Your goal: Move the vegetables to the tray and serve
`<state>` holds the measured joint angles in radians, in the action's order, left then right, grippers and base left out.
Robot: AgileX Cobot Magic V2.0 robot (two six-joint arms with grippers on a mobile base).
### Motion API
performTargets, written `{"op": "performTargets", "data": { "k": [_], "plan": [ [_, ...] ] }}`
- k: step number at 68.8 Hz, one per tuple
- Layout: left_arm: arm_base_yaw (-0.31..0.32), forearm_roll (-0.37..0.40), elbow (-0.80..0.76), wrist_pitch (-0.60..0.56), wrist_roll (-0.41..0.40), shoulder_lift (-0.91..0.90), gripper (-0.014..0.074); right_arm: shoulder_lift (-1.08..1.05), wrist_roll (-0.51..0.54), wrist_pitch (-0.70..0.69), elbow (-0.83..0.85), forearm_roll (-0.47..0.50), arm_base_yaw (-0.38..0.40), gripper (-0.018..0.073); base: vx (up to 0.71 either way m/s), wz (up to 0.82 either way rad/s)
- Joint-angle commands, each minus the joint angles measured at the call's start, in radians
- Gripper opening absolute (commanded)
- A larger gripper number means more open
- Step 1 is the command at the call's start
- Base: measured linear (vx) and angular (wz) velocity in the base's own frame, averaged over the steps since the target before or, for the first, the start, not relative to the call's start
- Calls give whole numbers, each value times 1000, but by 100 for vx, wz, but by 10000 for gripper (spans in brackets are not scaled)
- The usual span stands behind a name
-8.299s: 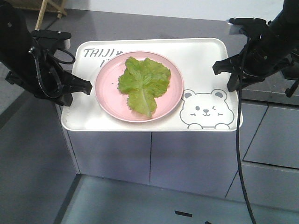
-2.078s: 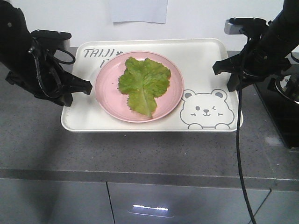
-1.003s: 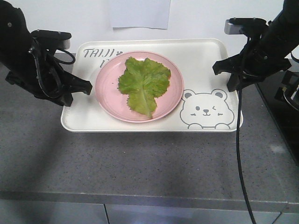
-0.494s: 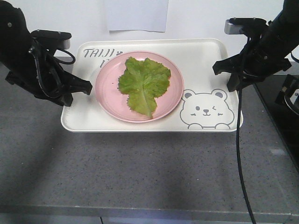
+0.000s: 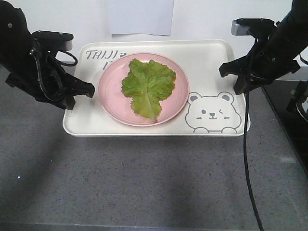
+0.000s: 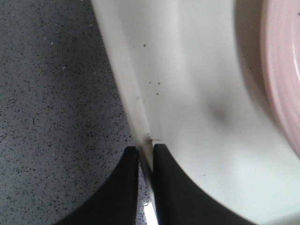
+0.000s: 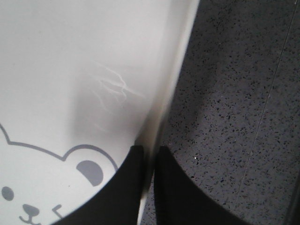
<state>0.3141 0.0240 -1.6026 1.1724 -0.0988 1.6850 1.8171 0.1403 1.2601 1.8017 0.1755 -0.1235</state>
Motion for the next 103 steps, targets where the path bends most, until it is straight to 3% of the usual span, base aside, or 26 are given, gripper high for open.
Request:
{"op": "performTargets", "data": {
  "k": [1,103],
  "plan": [
    [19,86,-29,-78,26,-50,-6,-59,41,18,29,96,-14,-6,4,1],
    [19,86,-29,-78,26,-50,-6,-59,41,18,29,96,-14,-6,2,1]
  ]
}}
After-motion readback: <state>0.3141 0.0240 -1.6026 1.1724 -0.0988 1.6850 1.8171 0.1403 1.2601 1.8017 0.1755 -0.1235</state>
